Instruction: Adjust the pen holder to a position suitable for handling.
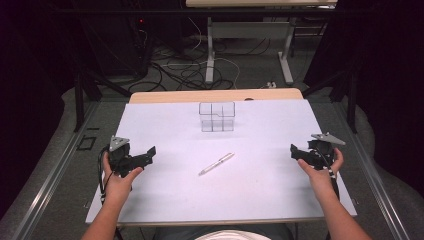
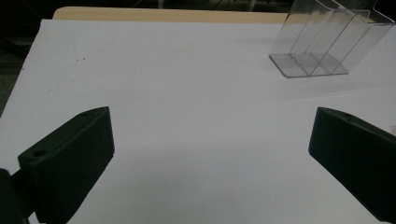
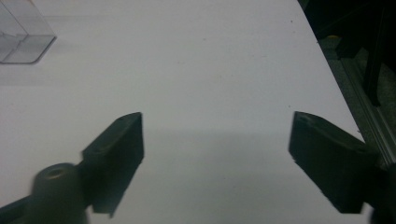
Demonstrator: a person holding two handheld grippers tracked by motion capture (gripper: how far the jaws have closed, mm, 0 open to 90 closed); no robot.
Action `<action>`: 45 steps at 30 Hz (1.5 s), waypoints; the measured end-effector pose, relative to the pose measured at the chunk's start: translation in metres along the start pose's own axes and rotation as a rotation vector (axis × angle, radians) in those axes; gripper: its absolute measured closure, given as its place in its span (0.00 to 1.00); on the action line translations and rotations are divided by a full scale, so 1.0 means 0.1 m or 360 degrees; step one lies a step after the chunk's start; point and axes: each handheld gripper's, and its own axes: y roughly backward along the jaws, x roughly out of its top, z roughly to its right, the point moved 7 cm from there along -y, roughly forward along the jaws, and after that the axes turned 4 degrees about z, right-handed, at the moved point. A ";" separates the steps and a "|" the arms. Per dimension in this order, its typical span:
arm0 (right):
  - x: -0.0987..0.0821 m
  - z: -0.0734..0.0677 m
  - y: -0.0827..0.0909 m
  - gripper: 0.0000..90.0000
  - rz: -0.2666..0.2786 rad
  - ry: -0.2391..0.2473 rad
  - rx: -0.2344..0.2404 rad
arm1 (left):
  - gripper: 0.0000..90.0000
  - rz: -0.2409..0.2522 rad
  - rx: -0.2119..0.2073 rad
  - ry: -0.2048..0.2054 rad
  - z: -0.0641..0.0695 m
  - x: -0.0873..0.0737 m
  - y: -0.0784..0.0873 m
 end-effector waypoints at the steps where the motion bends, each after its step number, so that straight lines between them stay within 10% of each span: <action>1: 0.00 -0.01 -0.02 0.21 -0.0035 0.0000 0.0018 | 0.00 -0.0001 -0.0003 -0.0001 0.00 0.00 0.00; 17: 0.19 -0.25 -0.08 0.30 -0.0064 0.0197 0.0169 | 0.00 0.0031 -0.0023 -0.0014 0.02 0.01 0.02; 32: 0.71 -0.93 -0.11 0.41 -0.0078 0.0434 0.0499 | 0.00 0.0025 -0.0041 -0.0045 0.04 -0.01 -0.01; 45: 1.05 -1.38 -0.20 0.28 -0.0164 0.0774 0.0509 | 0.00 0.0024 -0.0022 -0.0028 -0.01 -0.02 -0.01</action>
